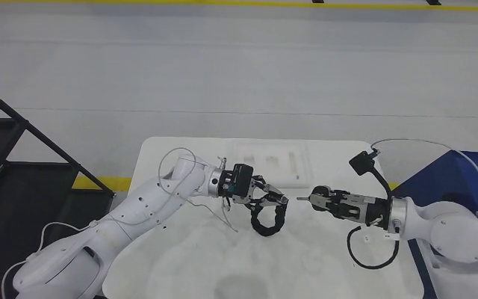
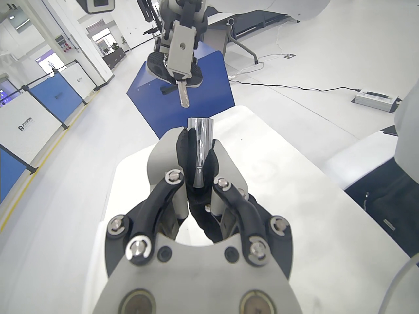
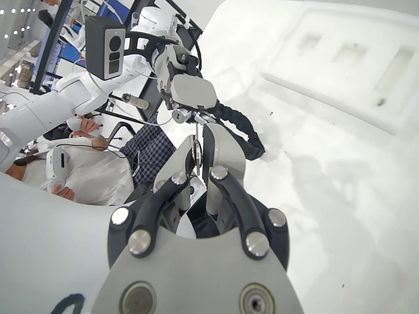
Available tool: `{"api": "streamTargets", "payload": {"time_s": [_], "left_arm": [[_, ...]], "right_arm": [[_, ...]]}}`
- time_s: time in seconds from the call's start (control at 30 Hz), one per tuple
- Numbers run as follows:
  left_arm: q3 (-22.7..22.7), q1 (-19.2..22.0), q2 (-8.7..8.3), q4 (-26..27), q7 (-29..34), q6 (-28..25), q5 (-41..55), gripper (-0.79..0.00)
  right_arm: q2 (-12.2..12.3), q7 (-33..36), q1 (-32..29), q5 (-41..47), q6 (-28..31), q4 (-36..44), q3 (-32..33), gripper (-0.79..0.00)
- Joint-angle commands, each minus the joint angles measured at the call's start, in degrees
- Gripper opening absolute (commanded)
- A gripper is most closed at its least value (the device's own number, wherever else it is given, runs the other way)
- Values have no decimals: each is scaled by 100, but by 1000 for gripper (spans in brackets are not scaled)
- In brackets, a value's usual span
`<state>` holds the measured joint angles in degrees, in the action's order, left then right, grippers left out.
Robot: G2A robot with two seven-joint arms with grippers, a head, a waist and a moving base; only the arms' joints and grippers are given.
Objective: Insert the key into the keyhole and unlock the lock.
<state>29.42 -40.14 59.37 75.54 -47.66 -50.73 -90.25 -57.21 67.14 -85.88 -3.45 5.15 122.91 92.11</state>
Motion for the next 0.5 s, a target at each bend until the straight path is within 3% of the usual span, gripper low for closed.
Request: {"api": "streamTargets", "payload": {"time_s": [0.0,0.47], "left_arm": [[-3,8,8,-1,-5,-2,-1,-785],[-3,8,8,-1,-5,-2,-1,-785]], "right_arm": [[1,-22,-20,14,5,21,21,-785],[7,-78,-55,-116,-37,53,3,-785]]}}
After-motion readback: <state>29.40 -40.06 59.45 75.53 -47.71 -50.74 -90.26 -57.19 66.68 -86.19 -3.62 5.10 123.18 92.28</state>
